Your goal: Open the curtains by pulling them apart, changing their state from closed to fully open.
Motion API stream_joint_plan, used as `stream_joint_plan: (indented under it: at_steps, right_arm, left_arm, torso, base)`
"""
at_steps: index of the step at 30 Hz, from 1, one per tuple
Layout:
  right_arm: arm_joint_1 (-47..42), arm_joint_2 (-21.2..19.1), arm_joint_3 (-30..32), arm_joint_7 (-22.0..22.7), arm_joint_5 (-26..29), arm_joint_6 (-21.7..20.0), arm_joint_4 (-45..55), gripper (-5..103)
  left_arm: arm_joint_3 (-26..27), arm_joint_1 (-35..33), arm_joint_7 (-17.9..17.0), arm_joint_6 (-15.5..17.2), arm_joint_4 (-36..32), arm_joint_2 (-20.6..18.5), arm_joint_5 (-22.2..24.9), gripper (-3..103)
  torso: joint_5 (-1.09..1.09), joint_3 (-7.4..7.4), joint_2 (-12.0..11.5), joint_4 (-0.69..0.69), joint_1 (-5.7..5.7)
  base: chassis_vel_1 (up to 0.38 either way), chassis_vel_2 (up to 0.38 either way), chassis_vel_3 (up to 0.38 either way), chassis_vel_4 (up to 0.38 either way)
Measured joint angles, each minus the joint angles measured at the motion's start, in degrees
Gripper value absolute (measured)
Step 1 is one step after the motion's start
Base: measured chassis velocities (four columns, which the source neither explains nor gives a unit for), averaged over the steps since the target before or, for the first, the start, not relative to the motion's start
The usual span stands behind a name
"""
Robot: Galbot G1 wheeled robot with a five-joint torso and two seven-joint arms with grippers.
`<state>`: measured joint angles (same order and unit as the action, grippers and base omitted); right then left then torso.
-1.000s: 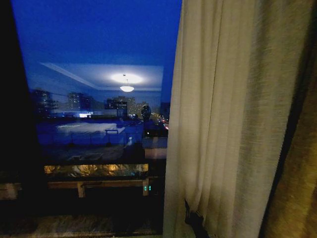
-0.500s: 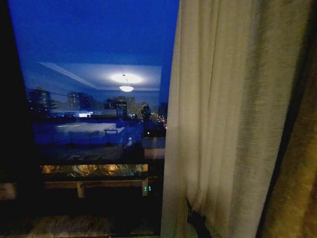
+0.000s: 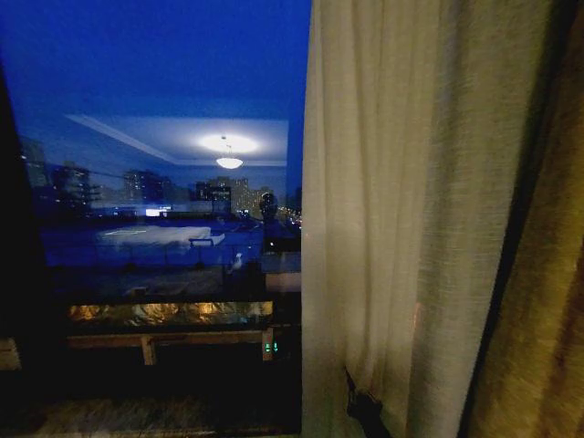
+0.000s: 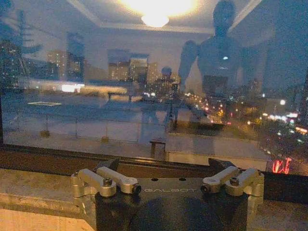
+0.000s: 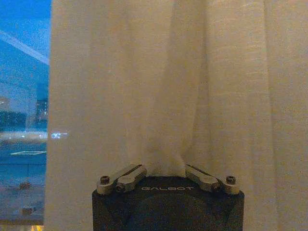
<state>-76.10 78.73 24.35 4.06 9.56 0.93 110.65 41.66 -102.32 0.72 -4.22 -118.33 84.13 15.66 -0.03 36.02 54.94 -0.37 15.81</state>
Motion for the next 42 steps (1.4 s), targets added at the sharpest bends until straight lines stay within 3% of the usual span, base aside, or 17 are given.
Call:
stream_joint_plan:
  at_steps: [7, 16, 33, 42]
  right_arm:
    - [4.56, -0.01, 2.5, 1.72, 3.8, -2.69, -3.12, 0]
    - [9.31, 0.0, 6.13, 3.3, 6.72, -2.87, -9.21, 0]
    - [16.01, 0.0, 11.63, 5.47, 7.5, -0.57, -19.98, 0]
    - [17.59, -0.02, 14.18, 3.44, 10.54, 0.96, -25.06, 0]
  left_arm:
    - [0.34, -0.55, 0.04, -0.06, -0.11, -0.12, -0.01, 100]
    - [0.28, -1.02, 0.1, -0.19, -0.27, -0.07, -0.3, 100]
    - [0.49, -1.48, 0.16, -0.4, -0.75, -0.08, -0.36, 100]
    - [0.53, -1.48, 0.19, -0.45, -0.54, -0.28, -0.25, 100]
  torso:
    - [0.02, 0.01, -0.01, -0.01, 0.0]
    - [0.02, 0.0, 0.0, -0.01, 0.0]
    - [0.01, 0.0, 0.0, 0.0, 0.0]
    - [0.0, 0.0, 0.01, -0.01, -0.01]
  base:
    - [0.0, 0.0, 0.0, 0.0]
    - [0.0, 0.0, 0.0, 0.0]
    - [0.0, 0.0, 0.0, 0.0]
    - [0.0, 0.0, 0.0, 0.0]
